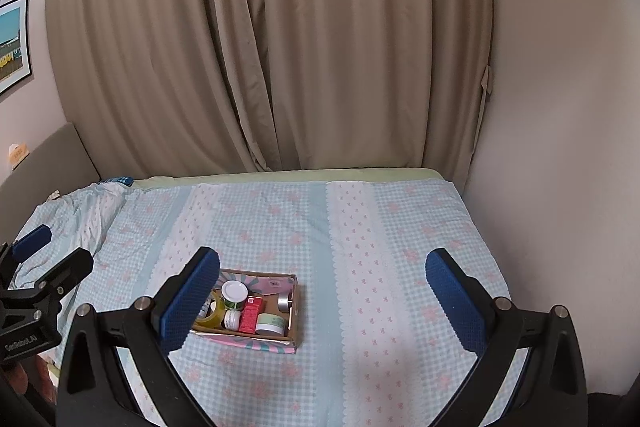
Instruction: Organize rigid objects
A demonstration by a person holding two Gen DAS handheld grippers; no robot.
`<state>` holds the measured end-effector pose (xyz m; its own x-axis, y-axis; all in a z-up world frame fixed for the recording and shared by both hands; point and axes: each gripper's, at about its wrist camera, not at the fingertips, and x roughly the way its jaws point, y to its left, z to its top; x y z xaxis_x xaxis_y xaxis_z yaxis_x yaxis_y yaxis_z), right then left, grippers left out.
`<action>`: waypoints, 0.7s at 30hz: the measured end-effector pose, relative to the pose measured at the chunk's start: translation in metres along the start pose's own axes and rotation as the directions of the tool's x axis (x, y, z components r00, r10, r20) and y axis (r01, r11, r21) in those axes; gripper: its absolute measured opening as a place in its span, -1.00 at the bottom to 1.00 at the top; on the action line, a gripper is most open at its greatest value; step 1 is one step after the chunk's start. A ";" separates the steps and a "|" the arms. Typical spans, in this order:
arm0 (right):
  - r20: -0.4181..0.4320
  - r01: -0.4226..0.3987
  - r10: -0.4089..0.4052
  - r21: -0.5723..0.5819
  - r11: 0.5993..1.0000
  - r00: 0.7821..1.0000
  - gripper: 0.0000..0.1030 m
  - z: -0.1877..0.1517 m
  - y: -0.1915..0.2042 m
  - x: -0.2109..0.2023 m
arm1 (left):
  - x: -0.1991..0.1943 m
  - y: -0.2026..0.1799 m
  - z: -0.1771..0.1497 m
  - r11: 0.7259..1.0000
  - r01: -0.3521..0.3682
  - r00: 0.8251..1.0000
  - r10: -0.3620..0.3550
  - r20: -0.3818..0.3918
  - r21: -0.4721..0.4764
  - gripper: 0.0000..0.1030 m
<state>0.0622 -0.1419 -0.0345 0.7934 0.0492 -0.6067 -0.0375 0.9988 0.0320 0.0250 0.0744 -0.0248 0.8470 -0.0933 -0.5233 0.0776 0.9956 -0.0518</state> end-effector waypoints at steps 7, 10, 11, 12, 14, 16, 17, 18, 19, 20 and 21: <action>0.002 0.003 -0.003 -0.001 1.000 1.000 1.00 -0.001 -0.001 0.000 | -0.001 0.002 0.000 1.000 0.004 1.000 -0.004 0.001 -0.007 1.00; 0.001 0.009 -0.009 -0.003 1.000 1.000 1.00 -0.002 0.000 0.002 | -0.001 0.003 -0.001 1.000 0.009 1.000 -0.009 0.000 -0.006 1.00; 0.001 0.010 -0.010 -0.004 1.000 1.000 1.00 -0.002 0.000 0.002 | -0.001 0.003 -0.001 1.000 0.009 1.000 -0.009 0.000 -0.007 1.00; 0.001 0.012 -0.012 -0.004 1.000 1.000 1.00 -0.002 0.001 0.002 | -0.001 0.003 -0.001 1.000 0.007 1.000 -0.007 0.001 -0.006 1.00; 0.001 0.012 -0.012 -0.003 1.000 1.000 1.00 -0.003 0.001 0.002 | 0.000 0.003 -0.001 1.000 0.005 1.000 -0.005 0.000 -0.003 1.00; 0.000 0.014 -0.014 -0.003 1.000 1.000 1.00 -0.003 0.001 0.002 | 0.001 0.003 -0.004 1.000 -0.001 1.000 0.001 -0.001 -0.001 1.00; 0.001 0.017 -0.017 -0.002 1.000 1.000 1.00 -0.003 0.001 0.001 | 0.001 0.003 -0.005 1.000 -0.003 1.000 0.003 -0.001 -0.002 1.00; 0.001 0.020 -0.020 -0.001 1.000 1.000 1.00 -0.003 0.002 0.001 | 0.001 0.003 -0.004 1.000 -0.001 1.000 0.001 -0.001 -0.003 1.00; 0.001 0.021 -0.021 0.000 1.000 1.000 1.00 -0.003 0.002 0.001 | 0.002 0.004 -0.005 1.000 -0.002 1.000 0.002 0.000 -0.006 1.00; 0.001 0.022 -0.022 0.002 1.000 1.000 1.00 -0.003 0.003 0.002 | 0.003 0.004 -0.006 1.000 -0.004 1.000 0.004 0.000 -0.006 1.00; 0.002 0.022 -0.022 0.003 1.000 1.000 1.00 -0.003 0.003 0.001 | 0.003 0.005 -0.006 1.000 -0.005 1.000 0.005 -0.001 -0.005 1.00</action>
<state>0.0608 -0.1385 -0.0369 0.7952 0.0271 -0.6057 -0.0182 0.9996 0.0208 0.0249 0.0789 -0.0316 0.8469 -0.0879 -0.5244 0.0702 0.9961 -0.0536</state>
